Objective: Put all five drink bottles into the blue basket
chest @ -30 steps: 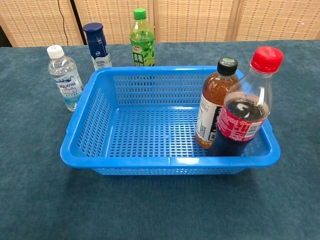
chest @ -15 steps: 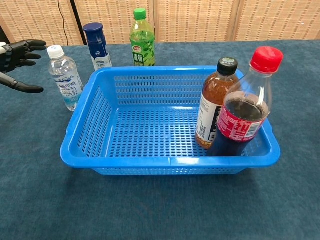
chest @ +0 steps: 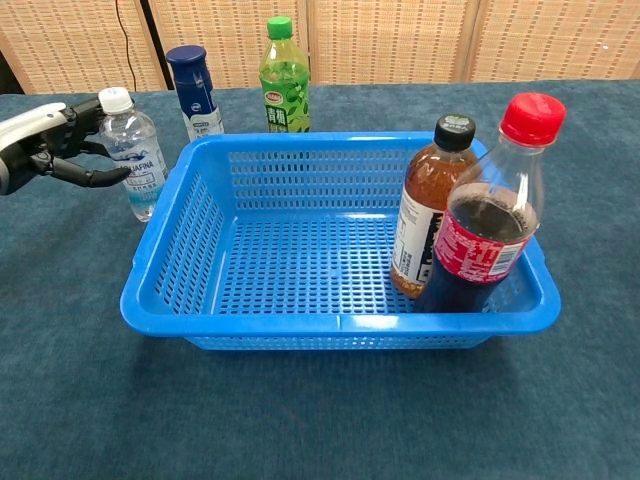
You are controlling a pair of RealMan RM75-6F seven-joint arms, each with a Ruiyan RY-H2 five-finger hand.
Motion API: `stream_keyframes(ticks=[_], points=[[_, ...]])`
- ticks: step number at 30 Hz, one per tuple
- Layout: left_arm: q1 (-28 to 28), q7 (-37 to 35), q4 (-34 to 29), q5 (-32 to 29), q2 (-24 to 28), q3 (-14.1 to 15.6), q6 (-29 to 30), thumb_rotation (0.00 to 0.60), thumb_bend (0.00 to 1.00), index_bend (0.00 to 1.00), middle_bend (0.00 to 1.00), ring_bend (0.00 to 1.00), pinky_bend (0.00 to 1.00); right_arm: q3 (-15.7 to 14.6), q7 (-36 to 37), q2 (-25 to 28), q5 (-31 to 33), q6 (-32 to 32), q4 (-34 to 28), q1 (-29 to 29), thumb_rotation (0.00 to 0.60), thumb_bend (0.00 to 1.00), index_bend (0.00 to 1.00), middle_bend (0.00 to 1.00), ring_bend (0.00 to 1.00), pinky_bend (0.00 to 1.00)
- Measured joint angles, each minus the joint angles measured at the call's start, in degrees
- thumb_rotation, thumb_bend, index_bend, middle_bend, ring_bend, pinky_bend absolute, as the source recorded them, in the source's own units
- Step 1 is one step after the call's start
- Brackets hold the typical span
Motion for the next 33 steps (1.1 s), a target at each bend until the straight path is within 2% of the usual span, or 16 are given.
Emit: stream_keyframes(ticks=[5, 10, 16, 22, 28, 33], points=[[-0.9, 1.7, 1.7, -1.5, -3.0, -1.0, -0.1, 0.600, 0.46, 0.27, 0.19, 0.23, 0.38, 0.2, 0.3, 0.1, -0.4, 0.2, 0.0, -0.3, 0.600, 0.00, 0.00, 0.00, 0.00, 0.00], [-1.5, 2.8, 3.3, -2.4, -5.0, -1.6, 0.5, 0.600, 0.48, 0.36, 0.26, 0.28, 0.41, 0.6, 0.3, 0.2, -0.5, 0.3, 0.0, -0.6, 0.600, 0.00, 0.00, 0.00, 0.00, 0.00], [-0.6, 2.0, 3.1, -2.7, -4.7, -1.9, 3.4, 0.600, 0.48, 0.37, 0.27, 0.29, 0.41, 0.9, 0.1, 0.2, -0.7, 0.1, 0.0, -0.8, 0.600, 0.00, 0.00, 0.00, 0.00, 0.00], [1.4, 0.8, -0.1, -2.0, -2.1, -1.8, 8.6, 0.600, 0.48, 0.37, 0.27, 0.29, 0.41, 1.2, -0.1, 0.0, -0.9, -0.1, -0.1, -0.9, 0.600, 0.00, 0.00, 0.00, 0.00, 0.00], [3.0, 0.4, -5.5, -0.2, 1.7, -1.3, 12.9, 0.600, 0.49, 0.37, 0.27, 0.29, 0.41, 1.2, -0.4, 0.0, -1.3, -0.2, -0.4, -1.0, 0.600, 0.00, 0.00, 0.00, 0.00, 0.00], [4.1, 0.7, -14.0, 2.9, 7.3, -0.2, 16.9, 0.600, 0.49, 0.37, 0.27, 0.29, 0.41, 1.3, -0.9, -0.1, -1.4, -0.3, -0.6, -1.2, 0.600, 0.00, 0.00, 0.00, 0.00, 0.00]])
